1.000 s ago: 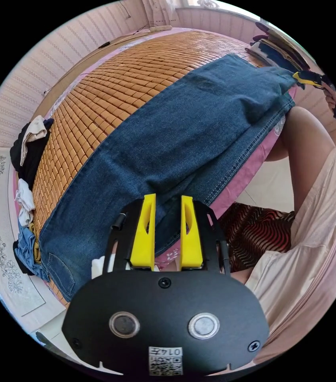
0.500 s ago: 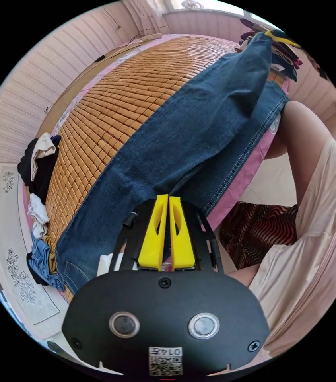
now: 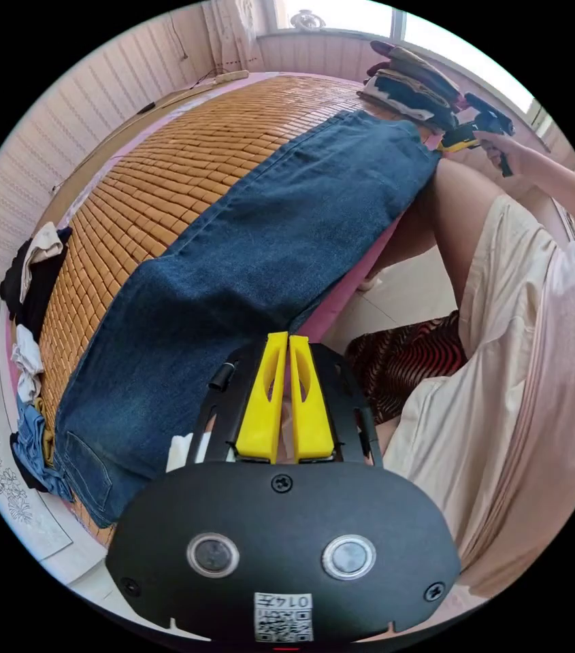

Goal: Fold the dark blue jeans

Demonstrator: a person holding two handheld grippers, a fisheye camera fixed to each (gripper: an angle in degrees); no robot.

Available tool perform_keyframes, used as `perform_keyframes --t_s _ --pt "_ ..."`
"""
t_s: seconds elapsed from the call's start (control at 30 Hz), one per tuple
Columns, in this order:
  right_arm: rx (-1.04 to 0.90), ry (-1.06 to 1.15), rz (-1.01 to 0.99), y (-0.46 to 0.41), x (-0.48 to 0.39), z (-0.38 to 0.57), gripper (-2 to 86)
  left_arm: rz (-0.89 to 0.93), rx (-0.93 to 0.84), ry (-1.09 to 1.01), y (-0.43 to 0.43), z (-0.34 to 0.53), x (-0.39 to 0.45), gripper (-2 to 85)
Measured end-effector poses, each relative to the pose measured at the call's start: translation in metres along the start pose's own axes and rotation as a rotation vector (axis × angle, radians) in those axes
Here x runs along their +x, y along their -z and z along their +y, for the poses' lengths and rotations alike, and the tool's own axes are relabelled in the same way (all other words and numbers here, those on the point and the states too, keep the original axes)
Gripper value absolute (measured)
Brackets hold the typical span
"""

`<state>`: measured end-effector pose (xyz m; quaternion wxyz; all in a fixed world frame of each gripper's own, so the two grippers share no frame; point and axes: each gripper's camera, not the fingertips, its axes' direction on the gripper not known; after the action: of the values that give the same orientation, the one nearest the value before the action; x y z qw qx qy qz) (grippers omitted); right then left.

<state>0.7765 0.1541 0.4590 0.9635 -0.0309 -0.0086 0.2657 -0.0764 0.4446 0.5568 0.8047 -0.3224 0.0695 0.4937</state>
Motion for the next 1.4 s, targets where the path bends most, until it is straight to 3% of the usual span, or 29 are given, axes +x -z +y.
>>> perform_keyframes --t_s 0.13,0.23,0.37,0.6,0.73,1.0,1.23,1.4 --pt "-0.001 0.003 0.032 0.006 -0.007 0.007 1.2 -0.012 -0.036 0.054 -0.008 -0.005 0.0 -0.7" --pt "0.0 -0.011 0.166 0.027 -0.015 0.001 2.0 0.012 -0.03 0.073 -0.009 -0.002 -0.005 -0.6" --pt "0.189 0.166 0.166 0.064 -0.065 -0.017 4.5 0.068 0.015 0.123 0.007 0.007 -0.012 -0.3" --pt "0.146 0.398 0.195 0.036 -0.153 -0.086 10.9 -0.043 0.15 0.059 0.062 0.005 -0.018 2.5" --pt "-0.012 0.441 0.348 -0.002 -0.177 -0.11 9.6 -0.035 0.149 -0.016 0.054 -0.035 -0.031 9.1" --pt "0.111 0.528 0.256 0.05 -0.18 -0.087 1.2 -0.045 0.035 -0.129 -0.003 -0.151 -0.05 11.4" --pt "0.12 0.523 0.249 0.062 -0.19 -0.099 0.3 0.034 -0.137 -0.149 -0.026 -0.198 -0.065 4.8" --pt "0.113 0.501 0.237 0.07 -0.189 -0.102 0.4 -0.008 -0.068 -0.214 0.007 -0.196 -0.06 -0.2"
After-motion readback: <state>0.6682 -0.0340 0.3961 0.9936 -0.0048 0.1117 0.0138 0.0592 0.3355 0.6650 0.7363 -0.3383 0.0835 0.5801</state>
